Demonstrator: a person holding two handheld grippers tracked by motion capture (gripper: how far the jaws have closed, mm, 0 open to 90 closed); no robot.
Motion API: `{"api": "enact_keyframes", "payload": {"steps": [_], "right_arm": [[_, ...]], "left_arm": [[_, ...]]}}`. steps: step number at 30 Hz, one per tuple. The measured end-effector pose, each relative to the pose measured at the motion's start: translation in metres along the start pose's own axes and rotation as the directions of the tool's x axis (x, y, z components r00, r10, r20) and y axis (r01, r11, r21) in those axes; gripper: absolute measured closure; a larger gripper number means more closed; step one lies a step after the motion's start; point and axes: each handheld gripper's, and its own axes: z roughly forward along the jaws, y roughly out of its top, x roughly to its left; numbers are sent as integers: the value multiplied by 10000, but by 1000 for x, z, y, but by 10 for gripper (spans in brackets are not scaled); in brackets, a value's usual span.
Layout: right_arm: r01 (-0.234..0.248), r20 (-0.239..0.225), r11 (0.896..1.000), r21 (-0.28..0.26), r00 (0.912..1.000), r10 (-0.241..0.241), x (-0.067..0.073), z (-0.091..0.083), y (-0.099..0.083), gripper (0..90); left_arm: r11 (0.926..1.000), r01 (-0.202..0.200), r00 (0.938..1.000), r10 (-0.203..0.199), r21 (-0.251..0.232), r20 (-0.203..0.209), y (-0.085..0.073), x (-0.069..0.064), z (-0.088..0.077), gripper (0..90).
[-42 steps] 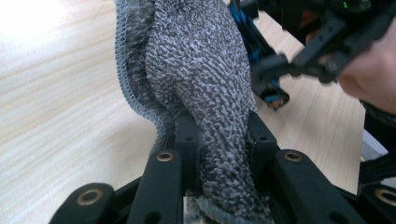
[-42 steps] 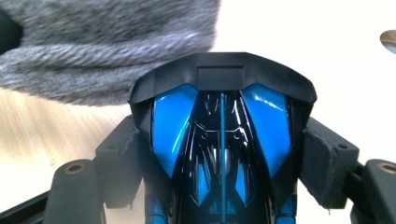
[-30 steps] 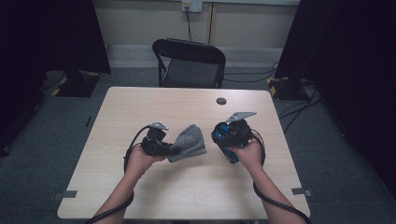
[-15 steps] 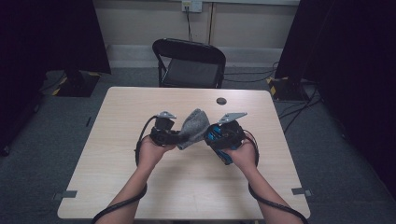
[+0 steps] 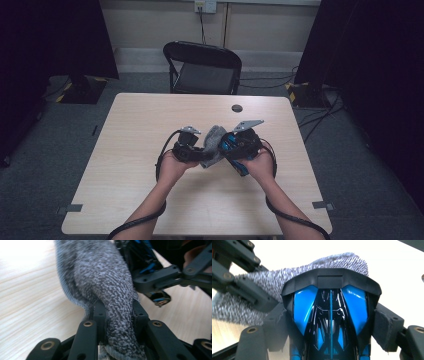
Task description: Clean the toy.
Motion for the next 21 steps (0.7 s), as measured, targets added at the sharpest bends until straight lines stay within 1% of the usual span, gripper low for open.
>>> {"api": "enact_keyframes", "payload": {"steps": [2,9,13,14,17,19,21], "right_arm": [[-89,-48,9999,-62,9999,89,-1,1,1,254],[-127,-83,9997,-188,9999,126,2,3,6,254],[-270,-191,9994,-225,9995,266,1,4,8,254],[-273,-143,9995,-187,9995,270,2,4,9,254],[-280,-90,9994,-214,9996,278,2,5,12,254],[-356,-180,9989,-299,9992,351,2,5,14,254],[-329,-148,9989,-347,9994,324,3,5,18,254]], "left_arm": [[10000,32,10000,-32,42,-6,-1,-1,2,720],[9997,223,9997,-224,29,130,-5,-1,7,720],[9998,170,9997,-171,108,164,-7,-3,10,720],[9998,149,9997,-151,107,173,-7,-4,10,720],[9996,-12,10000,10,293,75,-8,-6,13,721],[9987,-258,9996,261,440,-54,-8,-9,16,720],[9981,-437,9990,434,425,96,-8,-12,17,721]]}}
